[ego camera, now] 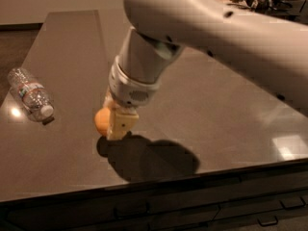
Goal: Move orange near water bottle
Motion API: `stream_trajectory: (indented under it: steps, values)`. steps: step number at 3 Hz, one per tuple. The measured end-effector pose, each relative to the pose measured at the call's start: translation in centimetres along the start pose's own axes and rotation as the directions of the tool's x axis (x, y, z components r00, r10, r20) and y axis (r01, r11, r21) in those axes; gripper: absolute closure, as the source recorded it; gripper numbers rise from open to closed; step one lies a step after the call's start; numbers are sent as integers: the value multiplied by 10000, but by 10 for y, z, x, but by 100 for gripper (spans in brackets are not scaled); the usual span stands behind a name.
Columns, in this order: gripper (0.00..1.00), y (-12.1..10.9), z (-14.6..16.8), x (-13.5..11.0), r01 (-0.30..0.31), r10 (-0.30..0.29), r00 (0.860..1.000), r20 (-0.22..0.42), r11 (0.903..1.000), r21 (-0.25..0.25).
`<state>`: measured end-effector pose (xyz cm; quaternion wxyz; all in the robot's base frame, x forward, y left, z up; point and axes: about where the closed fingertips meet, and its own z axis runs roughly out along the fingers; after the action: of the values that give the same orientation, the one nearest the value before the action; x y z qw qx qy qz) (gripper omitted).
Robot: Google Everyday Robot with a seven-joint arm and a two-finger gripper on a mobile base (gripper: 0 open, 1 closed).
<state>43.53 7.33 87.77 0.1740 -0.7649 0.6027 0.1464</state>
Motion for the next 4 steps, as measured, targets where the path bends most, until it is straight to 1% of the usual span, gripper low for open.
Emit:
stream_trajectory:
  steps: [1,2,3,4]
  values:
    - [100,-43,-9,-11,-336,345,9993,-159,9980,530]
    - [100,-81,-5,-27,-552,574,9981,-217,9945,891]
    - [100,-109,8,-43,-843,858,9963,-106,9909,1053]
    - [100,-130,28,-55,-1108,1126,9936,-102,9876,1115]
